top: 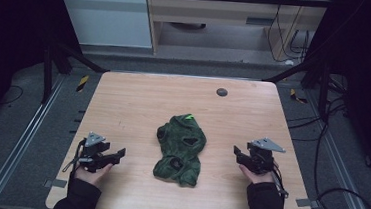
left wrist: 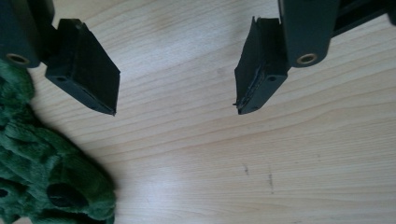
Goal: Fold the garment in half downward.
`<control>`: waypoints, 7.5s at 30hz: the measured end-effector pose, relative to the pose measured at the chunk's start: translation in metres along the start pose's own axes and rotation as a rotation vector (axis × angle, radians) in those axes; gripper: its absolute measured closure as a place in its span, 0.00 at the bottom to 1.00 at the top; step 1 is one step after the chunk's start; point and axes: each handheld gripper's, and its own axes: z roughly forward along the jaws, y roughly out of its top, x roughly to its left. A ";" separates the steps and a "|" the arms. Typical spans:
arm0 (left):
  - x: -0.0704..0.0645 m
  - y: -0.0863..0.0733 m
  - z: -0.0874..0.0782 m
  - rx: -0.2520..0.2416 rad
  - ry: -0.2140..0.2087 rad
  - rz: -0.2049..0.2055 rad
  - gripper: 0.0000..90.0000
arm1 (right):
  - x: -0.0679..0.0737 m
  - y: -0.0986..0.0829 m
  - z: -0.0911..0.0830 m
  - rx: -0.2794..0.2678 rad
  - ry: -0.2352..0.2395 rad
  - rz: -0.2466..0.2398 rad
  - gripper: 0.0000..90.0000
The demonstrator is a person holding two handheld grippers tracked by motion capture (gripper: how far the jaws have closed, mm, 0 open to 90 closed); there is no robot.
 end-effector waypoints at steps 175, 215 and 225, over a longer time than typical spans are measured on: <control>-0.074 0.105 0.112 0.084 -0.203 0.183 0.99 | 0.060 0.072 0.099 0.155 0.276 -0.124 0.96; -0.092 0.069 0.039 0.051 -0.268 0.262 0.99 | 0.083 0.057 0.035 0.074 0.389 -0.233 0.96; -0.094 0.062 0.029 0.044 -0.277 0.272 0.99 | 0.087 0.053 0.023 0.063 0.409 -0.247 0.96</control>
